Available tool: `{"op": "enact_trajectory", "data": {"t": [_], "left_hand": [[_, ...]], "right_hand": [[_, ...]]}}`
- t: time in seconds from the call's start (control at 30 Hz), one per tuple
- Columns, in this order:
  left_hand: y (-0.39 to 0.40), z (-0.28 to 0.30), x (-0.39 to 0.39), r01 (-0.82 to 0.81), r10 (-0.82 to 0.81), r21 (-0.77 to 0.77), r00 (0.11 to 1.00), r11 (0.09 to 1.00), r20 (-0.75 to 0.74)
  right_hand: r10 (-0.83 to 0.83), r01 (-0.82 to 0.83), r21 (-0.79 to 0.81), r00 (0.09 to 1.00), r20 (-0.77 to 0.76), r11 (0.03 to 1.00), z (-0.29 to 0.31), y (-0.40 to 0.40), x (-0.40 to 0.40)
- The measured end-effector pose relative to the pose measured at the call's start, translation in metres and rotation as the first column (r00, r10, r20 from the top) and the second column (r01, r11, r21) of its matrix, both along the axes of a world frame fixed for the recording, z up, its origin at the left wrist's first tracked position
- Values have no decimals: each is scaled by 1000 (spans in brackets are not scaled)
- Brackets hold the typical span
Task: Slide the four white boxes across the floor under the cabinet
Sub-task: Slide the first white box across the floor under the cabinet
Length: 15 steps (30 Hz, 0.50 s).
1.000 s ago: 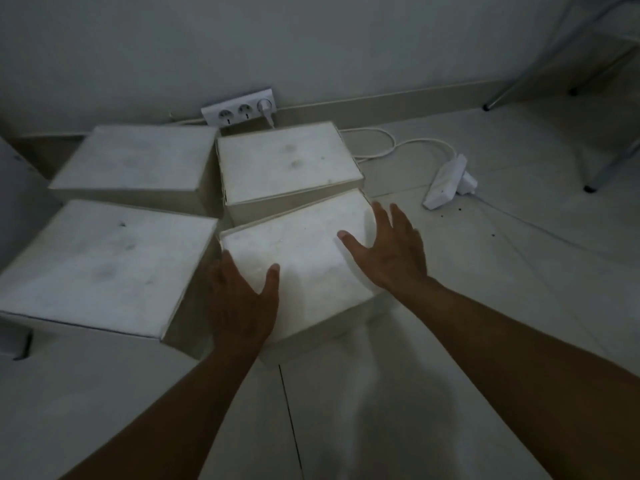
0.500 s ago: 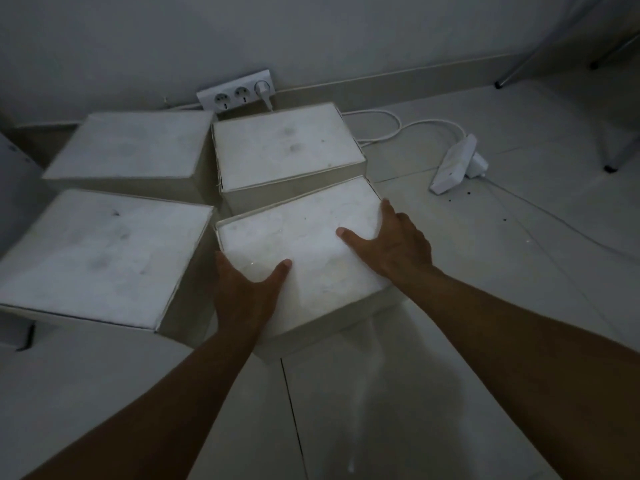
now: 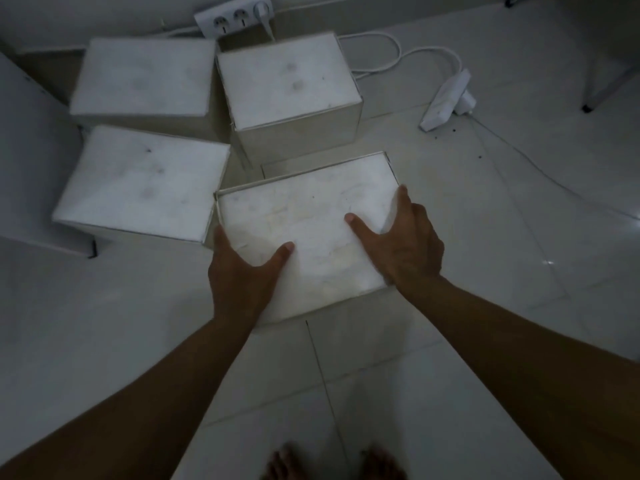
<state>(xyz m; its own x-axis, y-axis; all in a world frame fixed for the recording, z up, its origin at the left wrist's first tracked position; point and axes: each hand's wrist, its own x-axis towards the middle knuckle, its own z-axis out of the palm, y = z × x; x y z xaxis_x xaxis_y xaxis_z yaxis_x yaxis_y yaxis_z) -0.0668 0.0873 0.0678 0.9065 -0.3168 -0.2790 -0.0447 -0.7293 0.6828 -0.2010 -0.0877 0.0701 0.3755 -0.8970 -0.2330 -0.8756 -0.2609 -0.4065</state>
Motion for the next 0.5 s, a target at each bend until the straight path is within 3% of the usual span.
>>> {"op": "enact_trajectory", "data": {"t": [0.5], "left_hand": [[160,200,-20,-103,105,26,992,994,-67]], "right_hand": [[105,-105,40,994,-5,994,193,145,0]]}}
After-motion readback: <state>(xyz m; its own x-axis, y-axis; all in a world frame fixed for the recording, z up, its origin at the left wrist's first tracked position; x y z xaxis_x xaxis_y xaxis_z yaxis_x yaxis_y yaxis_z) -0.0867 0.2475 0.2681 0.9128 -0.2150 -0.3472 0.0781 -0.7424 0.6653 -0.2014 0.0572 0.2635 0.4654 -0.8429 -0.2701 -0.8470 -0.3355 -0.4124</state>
